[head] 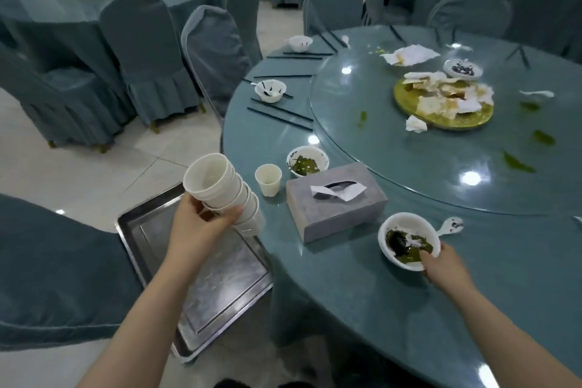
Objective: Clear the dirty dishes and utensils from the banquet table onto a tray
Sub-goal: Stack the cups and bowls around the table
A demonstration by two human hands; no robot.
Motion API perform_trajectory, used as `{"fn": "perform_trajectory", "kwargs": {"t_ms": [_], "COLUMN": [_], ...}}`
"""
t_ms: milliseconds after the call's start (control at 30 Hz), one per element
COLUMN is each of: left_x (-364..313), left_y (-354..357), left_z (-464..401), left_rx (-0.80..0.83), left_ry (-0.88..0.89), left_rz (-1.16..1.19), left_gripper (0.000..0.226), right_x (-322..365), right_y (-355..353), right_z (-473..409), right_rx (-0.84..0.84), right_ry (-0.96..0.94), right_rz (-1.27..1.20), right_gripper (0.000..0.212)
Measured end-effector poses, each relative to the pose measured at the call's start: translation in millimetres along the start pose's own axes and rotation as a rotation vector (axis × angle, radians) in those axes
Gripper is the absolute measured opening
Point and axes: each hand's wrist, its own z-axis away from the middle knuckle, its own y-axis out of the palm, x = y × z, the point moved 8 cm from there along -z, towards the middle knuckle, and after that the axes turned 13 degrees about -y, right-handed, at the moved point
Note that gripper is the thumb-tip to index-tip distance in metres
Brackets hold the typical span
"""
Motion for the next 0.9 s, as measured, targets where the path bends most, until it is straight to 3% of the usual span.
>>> {"fn": "perform_trajectory", "kwargs": {"t_ms": [200,433,667,900], "left_x": [1.0,17.1,60.4,63.5], "left_y": [19.4,61.6,101.5,127.2], "left_z": [-69.2,-148.1,-182.3,-201.8], "left_rx": [-0.009,0.101,0.323,0.552], "left_ry": [0.022,-0.022,-0.090,-0.133], "left_rz": [-0.018,-0.066,-0.204,-0.152], "left_gripper": [0.055,0.059,0.073,0.072], "right_x": [0.0,11.9,61.4,114.9], "right_y": [12.9,-3.3,-6.6,5.6], "right_z": [-6.8,15.0,10.7,-14.8], "right_rx": [0.042,-0.110,-0.229,-0.254], "right_ry": [0.103,0.181,0.195,0.147], "right_rz": [-0.066,-0.293,-0.477,-0.533], "right_gripper": [0.010,0.011,0.006,0.005]}}
